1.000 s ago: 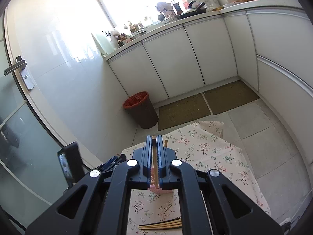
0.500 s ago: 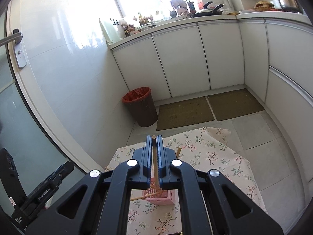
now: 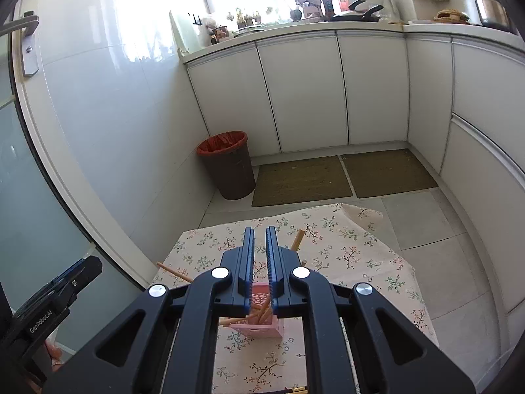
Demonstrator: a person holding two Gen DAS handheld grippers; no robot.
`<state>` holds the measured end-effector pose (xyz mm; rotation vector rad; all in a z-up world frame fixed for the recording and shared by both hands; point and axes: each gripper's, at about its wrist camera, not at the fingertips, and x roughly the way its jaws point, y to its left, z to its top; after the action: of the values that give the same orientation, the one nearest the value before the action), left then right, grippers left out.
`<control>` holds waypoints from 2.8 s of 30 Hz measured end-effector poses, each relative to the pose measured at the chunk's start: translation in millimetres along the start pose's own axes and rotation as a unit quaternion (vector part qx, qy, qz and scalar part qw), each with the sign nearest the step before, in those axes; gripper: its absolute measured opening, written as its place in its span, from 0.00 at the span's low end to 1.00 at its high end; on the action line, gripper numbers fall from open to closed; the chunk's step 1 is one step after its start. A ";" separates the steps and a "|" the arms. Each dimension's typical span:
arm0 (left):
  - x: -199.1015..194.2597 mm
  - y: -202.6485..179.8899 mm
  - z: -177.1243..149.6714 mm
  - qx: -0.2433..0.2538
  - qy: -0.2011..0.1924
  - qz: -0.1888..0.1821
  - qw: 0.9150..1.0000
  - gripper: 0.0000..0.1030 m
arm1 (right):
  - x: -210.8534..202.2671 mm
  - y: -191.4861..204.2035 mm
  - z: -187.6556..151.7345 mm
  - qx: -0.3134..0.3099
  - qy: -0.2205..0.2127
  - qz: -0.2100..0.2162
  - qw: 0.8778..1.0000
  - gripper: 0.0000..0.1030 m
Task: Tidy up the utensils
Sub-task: 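Raise the open left tool away from the pink cup, then move the left tool down to the chopstick pile and close on one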
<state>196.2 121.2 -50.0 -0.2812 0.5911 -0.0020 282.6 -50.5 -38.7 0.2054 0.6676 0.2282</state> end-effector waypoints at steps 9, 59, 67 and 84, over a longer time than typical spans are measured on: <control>-8.1 -25.0 -12.0 0.037 0.011 -0.013 0.999 0.43 | -38.8 -14.0 -26.7 -0.010 -0.014 -0.018 1.000 0.32; 96.6 -113.0 -198.8 0.208 0.362 -0.053 0.907 0.93 | -109.1 -154.8 -257.2 0.150 0.175 -0.089 0.969 0.88; 133.3 -139.7 -226.2 0.180 0.476 -0.116 0.853 0.67 | -103.6 -165.0 -261.5 0.145 0.196 -0.088 0.966 0.88; 138.5 -151.2 -265.7 0.285 0.454 -0.072 0.841 0.06 | -85.5 -180.5 -261.8 0.202 0.226 -0.091 0.949 0.88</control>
<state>177.1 -105.0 -297.3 0.2976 1.4759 -0.4763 77.9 -216.3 -236.3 0.4902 1.1845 -0.0474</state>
